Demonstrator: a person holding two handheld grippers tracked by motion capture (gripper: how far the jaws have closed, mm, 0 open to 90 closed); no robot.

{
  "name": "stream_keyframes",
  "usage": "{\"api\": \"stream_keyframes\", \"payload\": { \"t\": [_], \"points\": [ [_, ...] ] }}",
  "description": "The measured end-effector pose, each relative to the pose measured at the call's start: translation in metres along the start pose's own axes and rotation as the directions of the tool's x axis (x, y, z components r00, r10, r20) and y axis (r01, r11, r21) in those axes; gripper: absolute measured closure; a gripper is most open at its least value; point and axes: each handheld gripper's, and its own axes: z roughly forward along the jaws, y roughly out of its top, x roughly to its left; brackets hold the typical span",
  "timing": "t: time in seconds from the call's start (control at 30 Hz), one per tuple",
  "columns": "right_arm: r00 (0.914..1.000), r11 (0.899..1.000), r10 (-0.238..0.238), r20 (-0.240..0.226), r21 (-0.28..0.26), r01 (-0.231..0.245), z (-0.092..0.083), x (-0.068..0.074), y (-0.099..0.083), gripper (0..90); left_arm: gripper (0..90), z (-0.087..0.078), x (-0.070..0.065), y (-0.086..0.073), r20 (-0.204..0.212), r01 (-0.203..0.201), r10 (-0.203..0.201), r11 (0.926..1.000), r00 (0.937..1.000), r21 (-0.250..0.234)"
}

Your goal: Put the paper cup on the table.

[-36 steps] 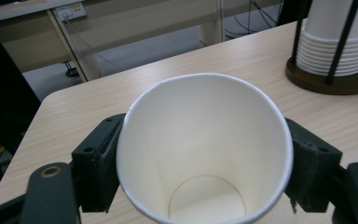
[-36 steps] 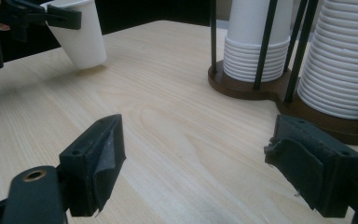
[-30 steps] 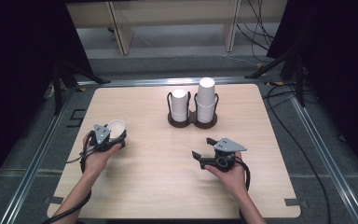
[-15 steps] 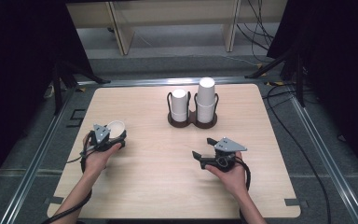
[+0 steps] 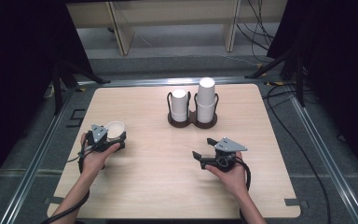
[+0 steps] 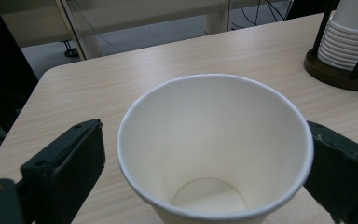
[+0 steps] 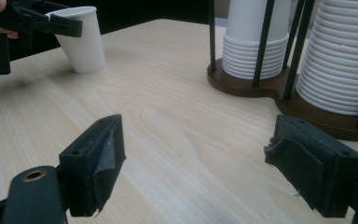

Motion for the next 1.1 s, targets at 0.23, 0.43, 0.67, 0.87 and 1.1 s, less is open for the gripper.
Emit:
{"api": "stream_keyframes", "payload": {
  "t": [0.23, 0.43, 0.67, 0.87, 1.1],
  "points": [
    [0.9999, 1.000, -0.009, 0.006, 0.003, 0.009, -0.001, -0.001, 0.000, 18.0, 1.3, -0.006, -0.002, 0.000, 0.010, -0.003, 0.003, 1.0000, 0.9999, -0.006],
    [0.9999, 1.000, 0.003, 0.014, 0.000, -0.003, -0.004, -0.003, 0.000, 17.3, 0.1, -0.017, -0.004, 0.000, 0.022, -0.013, 0.013, 0.9999, 0.9997, 0.001],
    [0.9996, 1.000, 0.020, 0.019, -0.014, -0.020, -0.007, -0.006, 0.000, 17.2, 0.0, -0.033, -0.002, 0.002, 0.010, -0.016, 0.016, 0.9996, 0.9998, -0.022],
    [0.9992, 1.000, 0.008, 0.039, -0.018, -0.007, -0.007, -0.008, 0.001, 17.1, 0.0, -0.046, -0.006, -0.006, 0.023, -0.015, 0.015, 0.9996, 0.9996, -0.023],
    [0.9989, 1.000, 0.018, 0.044, -0.020, -0.017, -0.007, -0.008, 0.001, 16.9, 0.0, -0.060, -0.010, -0.017, 0.041, -0.005, 0.006, 0.9997, 0.9992, -0.024]
  ]
}}
